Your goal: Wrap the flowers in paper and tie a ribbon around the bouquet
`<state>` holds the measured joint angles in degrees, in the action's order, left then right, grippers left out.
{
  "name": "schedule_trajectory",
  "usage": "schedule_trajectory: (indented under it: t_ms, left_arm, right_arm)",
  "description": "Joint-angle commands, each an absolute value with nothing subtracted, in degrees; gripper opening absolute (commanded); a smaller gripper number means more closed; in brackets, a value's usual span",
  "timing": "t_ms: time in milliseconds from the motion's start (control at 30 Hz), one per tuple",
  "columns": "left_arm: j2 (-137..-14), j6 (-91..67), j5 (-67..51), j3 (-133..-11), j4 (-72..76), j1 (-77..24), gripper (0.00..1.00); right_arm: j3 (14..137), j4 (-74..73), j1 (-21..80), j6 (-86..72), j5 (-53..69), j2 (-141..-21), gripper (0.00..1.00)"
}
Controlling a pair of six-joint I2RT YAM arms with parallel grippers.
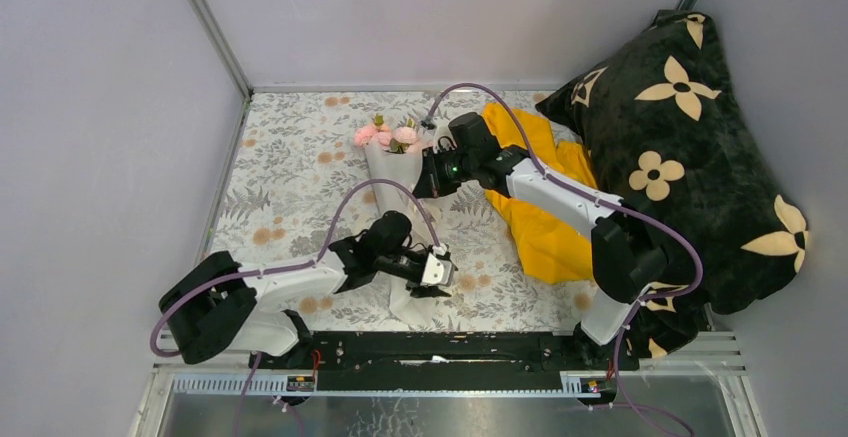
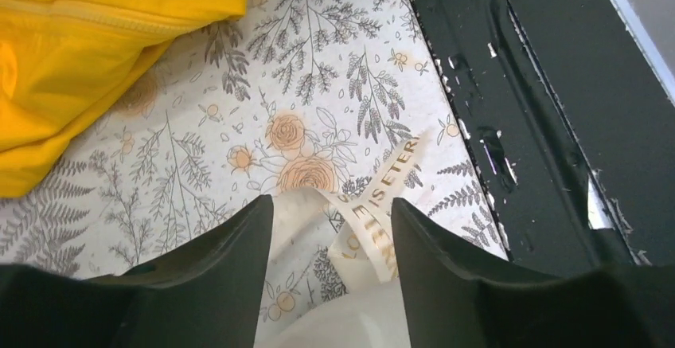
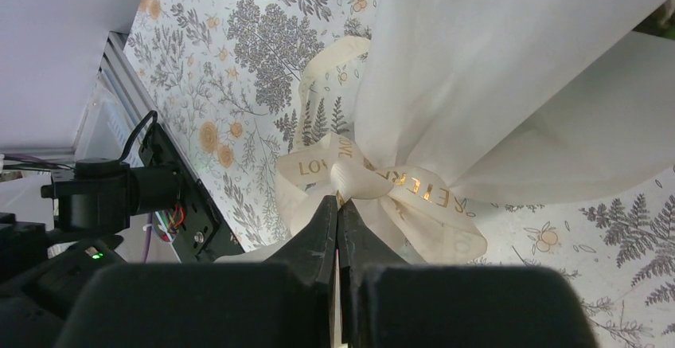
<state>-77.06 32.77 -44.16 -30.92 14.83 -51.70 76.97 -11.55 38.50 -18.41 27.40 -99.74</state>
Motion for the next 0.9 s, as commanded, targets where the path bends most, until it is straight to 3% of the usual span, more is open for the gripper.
schedule_trajectory:
  t_ms: [0, 233, 300, 400, 467, 567, 700, 867]
  left_arm:
    - [-72.04, 46.14, -38.87, -34.04, 2.56, -51.73, 0.68]
    - [-67.94, 53.54, -32.93, -44.37, -25.53, -48.09, 0.75]
    - [-66.48, 52.79, -38.53, -47.02, -29.35, -43.79, 0.74]
    - [-63.62, 48.29, -57.51, -50.27, -31.36, -31.17, 0.60]
    - [-61.73, 36.86, -66.10, -49.50, -23.41, -25.51, 0.52]
    - [-61.89, 11.57, -59.64, -44.94, -3.96, -22.04, 0.50]
    - [-64.93, 0.19, -56.47, -38.06, 11.04, -16.75, 0.68]
    - [-69.58, -2.48, -54.18, -35.08, 22.14, -15.91, 0.80]
  right_arm:
    - [76.10, -10.41, 38.24, -18.39, 26.48, -95.51, 0.00]
    - [75.81, -9.47, 38.28, -19.10, 25.99, -94.88, 0.00]
    - [75.32, -8.82, 38.23, -19.61, 25.95, -94.71, 0.00]
    - [74.42, -6.63, 38.29, -20.60, 26.77, -94.48, 0.00]
    - [74.19, -5.74, 38.36, -20.96, 27.80, -94.71, 0.00]
    - [73.99, -5.33, 38.39, -21.22, 27.84, -94.79, 0.00]
    - [71.94, -2.95, 38.37, -22.37, 27.60, -93.18, 0.00]
    - [70.99, -1.84, 38.33, -22.60, 29.19, -92.14, 0.00]
